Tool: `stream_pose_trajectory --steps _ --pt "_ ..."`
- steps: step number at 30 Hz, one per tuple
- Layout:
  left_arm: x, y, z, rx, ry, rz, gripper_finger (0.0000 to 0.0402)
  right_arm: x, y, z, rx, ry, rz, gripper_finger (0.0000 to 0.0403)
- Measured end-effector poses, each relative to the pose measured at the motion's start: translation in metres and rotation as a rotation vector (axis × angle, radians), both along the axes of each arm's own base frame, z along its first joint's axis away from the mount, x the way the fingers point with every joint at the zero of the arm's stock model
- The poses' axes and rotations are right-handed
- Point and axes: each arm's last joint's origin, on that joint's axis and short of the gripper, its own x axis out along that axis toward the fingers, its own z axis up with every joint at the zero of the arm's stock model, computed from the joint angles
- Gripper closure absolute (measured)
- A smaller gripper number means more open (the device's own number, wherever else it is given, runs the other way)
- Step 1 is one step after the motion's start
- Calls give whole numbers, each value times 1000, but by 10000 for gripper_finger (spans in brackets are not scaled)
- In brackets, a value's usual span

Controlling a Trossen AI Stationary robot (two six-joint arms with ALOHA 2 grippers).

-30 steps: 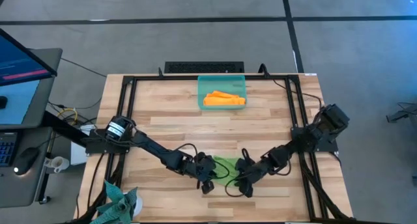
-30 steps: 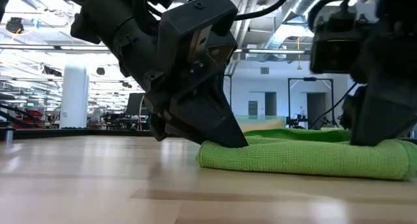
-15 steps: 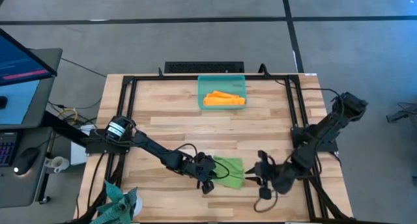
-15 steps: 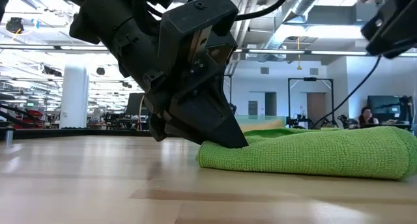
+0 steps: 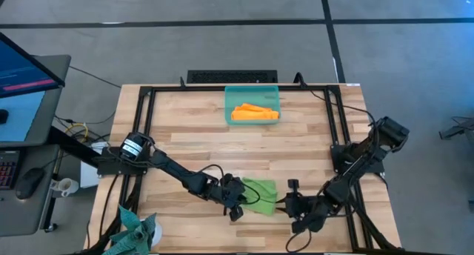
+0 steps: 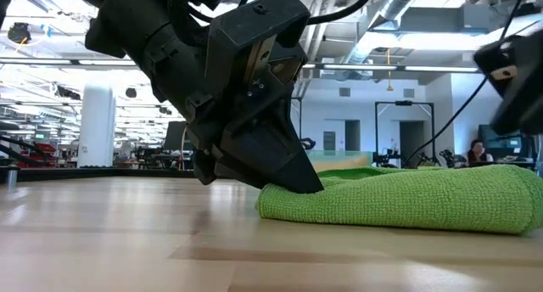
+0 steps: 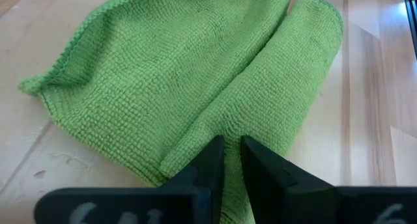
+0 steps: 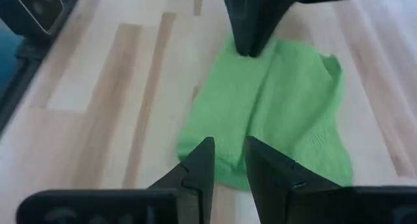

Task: Roll microfiber towels into tight, uniform cylinder then place into a basket
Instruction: Roll the green microfiber towel

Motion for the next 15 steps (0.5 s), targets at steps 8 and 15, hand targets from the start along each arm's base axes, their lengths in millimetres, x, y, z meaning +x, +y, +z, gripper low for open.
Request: stream_pose_trajectory --steps 8,15 --pt "0 0 0 1 -1 2 352 23 21 69 -56 -47 234 295" --pt "0 0 0 3 2 2 352 23 49 92 -198 -97 409 295"
